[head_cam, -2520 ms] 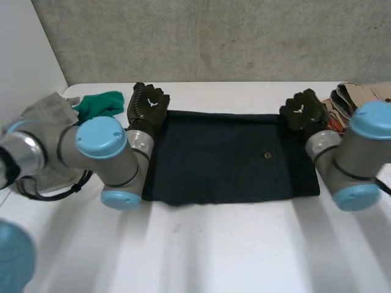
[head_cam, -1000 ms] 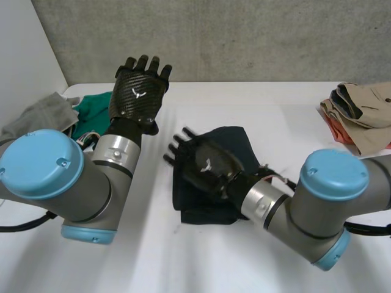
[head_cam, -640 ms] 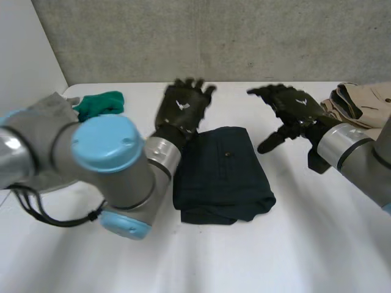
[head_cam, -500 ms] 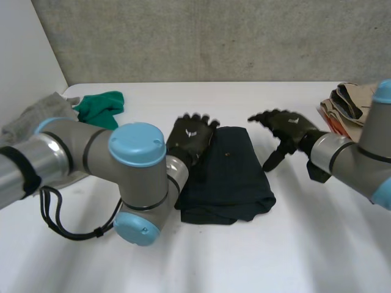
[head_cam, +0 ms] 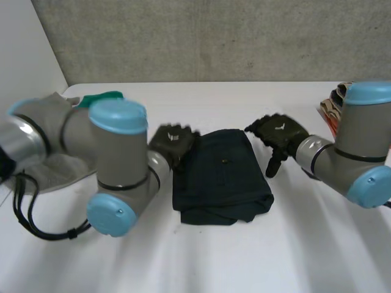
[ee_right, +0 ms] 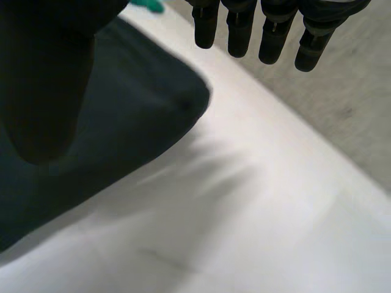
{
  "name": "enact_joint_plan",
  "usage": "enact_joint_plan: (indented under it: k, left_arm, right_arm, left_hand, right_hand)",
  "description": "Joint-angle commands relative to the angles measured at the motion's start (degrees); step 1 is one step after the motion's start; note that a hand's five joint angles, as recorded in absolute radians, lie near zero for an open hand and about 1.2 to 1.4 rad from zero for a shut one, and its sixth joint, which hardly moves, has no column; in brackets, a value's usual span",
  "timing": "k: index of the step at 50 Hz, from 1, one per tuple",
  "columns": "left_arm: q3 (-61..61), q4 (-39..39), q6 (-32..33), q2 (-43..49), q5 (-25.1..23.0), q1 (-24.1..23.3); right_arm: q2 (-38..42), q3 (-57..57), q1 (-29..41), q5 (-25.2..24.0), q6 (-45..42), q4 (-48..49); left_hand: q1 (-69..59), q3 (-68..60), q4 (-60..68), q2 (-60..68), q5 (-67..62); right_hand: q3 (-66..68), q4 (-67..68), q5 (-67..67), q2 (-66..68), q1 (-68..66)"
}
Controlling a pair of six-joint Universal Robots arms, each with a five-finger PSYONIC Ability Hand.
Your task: Fold the laundry.
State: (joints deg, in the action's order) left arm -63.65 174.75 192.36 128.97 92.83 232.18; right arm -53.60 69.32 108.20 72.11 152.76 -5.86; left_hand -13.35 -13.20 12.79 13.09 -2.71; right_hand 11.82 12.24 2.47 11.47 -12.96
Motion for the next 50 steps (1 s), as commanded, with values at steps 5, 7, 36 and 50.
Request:
enact_joint_plan:
  k: [5, 7, 36, 50]
  left_arm:
    - [-6.2, 6.7, -4.2, -17.9, -16.0, 1.0]
    - [-7.0, 6.7, -5.2, -19.3, -20.9, 1.3]
    - [-9.8, 4.5, -8.7, -21.5, -36.5, 5.8]
    - [-9.7, 4.9, -8.8, -21.9, -36.5, 5.8]
  right_arm:
    - [-14.0, 23.1, 4.6, 6.1, -0.6, 21.6]
    - [-14.4, 28.7, 6.4, 4.4, -0.6, 25.2]
    - [1.7, 28.6, 11.2, 6.2, -0.2, 46.4]
    - [8.3, 12.8, 11.9, 6.4, -0.2, 40.3]
  left_hand:
    - [0.8, 0.6, -0.2, -0.5, 0.1]
    - [0.8, 0.6, -0.2, -0.5, 0.1]
    - [0.3, 0.1, 0.3, 0.0, -0.4]
    - [0.3, 0.1, 0.3, 0.0, -0.4]
  right_hand:
    - [-1.8, -2.2, -2.5, -1.5, 3.0]
    - [-1.8, -2.2, -2.5, -1.5, 3.0]
    - [18.8, 18.3, 18.1, 19.1, -17.6]
    - [46.9, 46.5, 46.3, 47.3, -45.8]
